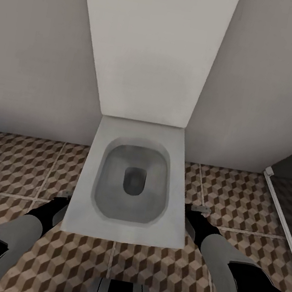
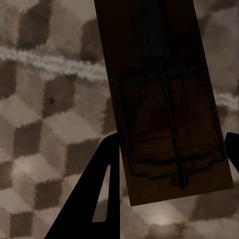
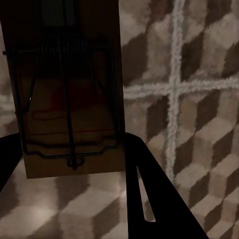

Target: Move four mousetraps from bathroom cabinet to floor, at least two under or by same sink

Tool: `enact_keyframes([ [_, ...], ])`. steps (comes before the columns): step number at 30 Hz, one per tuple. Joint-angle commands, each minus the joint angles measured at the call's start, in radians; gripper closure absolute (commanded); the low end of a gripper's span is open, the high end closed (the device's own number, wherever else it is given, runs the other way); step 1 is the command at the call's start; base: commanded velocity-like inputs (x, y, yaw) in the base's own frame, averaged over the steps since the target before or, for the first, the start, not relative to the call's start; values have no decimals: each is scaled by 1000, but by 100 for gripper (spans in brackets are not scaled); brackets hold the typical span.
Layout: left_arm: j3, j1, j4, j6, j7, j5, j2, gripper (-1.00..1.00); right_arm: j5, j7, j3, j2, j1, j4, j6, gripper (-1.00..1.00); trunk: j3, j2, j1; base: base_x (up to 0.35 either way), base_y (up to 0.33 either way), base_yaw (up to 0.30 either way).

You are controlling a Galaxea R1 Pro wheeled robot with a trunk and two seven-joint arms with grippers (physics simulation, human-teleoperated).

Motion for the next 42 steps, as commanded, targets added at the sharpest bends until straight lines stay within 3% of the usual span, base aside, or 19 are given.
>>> enact_keyframes([
  [1,-9,0,-3,6,10,7,1,100,-1,-2,2,0,0,-2,7,100,-4,0,0,0,0,0],
  [7,-9,0,-4,7,10,9,0,100,-1,-2,2,0,0,-2,7,100,-28,-2,3,0,0,0],
  [25,-9,0,-3,6,10,7,1,100,-1,3,2,1,0,-7,4,100,-28,-2,3,0,0,0],
  [31,-9,0,-3,6,10,7,1,100,-1,0,2,0,0,-8,4,100,-51,-3,6,0,0,0],
  [42,-9,0,-3,6,10,7,1,100,-3,-3,1,1,0,-3,5,100,-51,-3,6,0,0,0],
])
